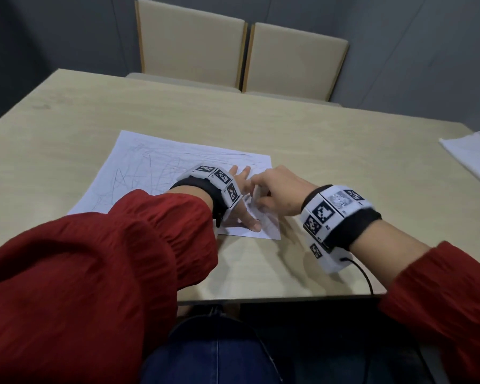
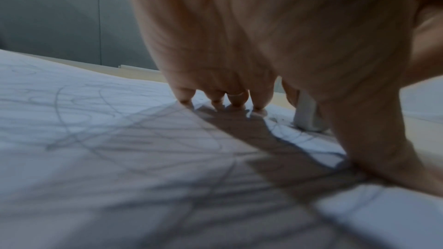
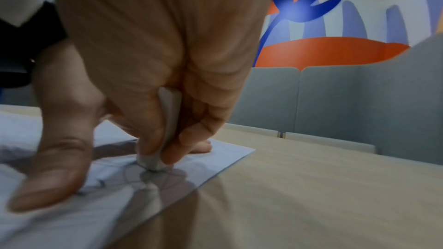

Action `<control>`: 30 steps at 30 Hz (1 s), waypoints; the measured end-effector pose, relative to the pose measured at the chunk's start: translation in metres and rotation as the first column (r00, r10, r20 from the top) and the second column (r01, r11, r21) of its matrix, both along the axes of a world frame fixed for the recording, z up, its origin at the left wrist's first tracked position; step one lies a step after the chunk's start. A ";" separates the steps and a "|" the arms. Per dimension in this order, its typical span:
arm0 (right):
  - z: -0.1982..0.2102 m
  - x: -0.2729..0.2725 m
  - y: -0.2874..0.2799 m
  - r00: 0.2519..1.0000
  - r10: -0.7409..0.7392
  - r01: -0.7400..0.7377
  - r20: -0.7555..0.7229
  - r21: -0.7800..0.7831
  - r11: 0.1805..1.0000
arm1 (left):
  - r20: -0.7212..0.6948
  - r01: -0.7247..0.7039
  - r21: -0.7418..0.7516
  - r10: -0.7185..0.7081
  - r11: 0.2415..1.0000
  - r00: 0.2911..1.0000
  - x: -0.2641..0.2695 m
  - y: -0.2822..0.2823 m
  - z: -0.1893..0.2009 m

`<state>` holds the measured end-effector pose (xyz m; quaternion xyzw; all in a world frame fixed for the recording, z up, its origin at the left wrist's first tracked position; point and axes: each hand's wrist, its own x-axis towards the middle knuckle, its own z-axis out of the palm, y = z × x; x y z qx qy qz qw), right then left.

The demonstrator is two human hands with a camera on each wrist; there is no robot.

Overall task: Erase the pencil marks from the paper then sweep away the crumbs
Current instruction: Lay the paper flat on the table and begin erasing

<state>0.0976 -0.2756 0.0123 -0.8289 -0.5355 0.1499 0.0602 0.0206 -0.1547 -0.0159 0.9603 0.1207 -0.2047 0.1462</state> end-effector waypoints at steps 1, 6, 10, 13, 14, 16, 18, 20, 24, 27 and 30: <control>0.000 0.003 0.000 1.000 -0.009 0.010 -0.017 0.019 1.000 | 0.004 0.009 0.006 -0.009 1.000 1.000 0.001 0.001 -0.002; 0.001 0.010 0.009 0.998 -0.049 0.047 0.044 0.043 0.998 | 0.022 0.025 0.008 -0.025 1.000 0.999 0.002 0.002 -0.005; 0.000 -0.001 -0.006 0.999 -0.028 0.027 -0.022 -0.041 0.999 | -0.008 0.037 0.058 -0.037 0.998 0.999 0.003 0.003 -0.007; 0.003 0.010 0.005 0.999 -0.038 0.039 0.025 -0.027 0.999 | -0.017 0.034 0.055 -0.033 0.998 0.999 0.005 0.005 -0.009; 0.003 0.014 0.010 0.998 -0.057 0.057 0.036 -0.005 0.998 | -0.022 0.034 0.042 -0.033 0.999 0.999 0.005 0.006 -0.010; 0.003 0.017 0.014 0.996 -0.058 0.057 0.064 0.015 0.998 | -0.023 0.030 0.031 -0.029 0.999 0.999 0.006 0.007 -0.011; 0.002 0.014 0.008 0.998 -0.035 0.035 0.052 0.000 0.999 | -0.024 0.033 0.043 -0.032 0.999 0.999 0.006 0.006 -0.012; 0.002 0.009 0.002 1.000 0.002 -0.001 0.029 -0.059 0.998 | -0.033 0.038 0.066 -0.036 0.997 0.999 0.005 0.005 -0.012; 0.009 0.013 0.011 0.975 -0.005 0.015 0.222 -0.043 0.999 | -0.026 0.035 0.033 -0.034 0.999 0.999 0.003 0.002 -0.004; 0.009 0.015 0.011 0.962 -0.042 0.042 0.269 0.004 0.999 | -0.023 0.040 0.027 -0.039 0.999 0.999 0.004 0.003 -0.004; 0.009 0.011 -0.002 0.979 0.037 -0.025 0.201 -0.066 0.998 | -0.026 0.045 0.045 -0.044 0.998 0.999 0.005 0.004 -0.008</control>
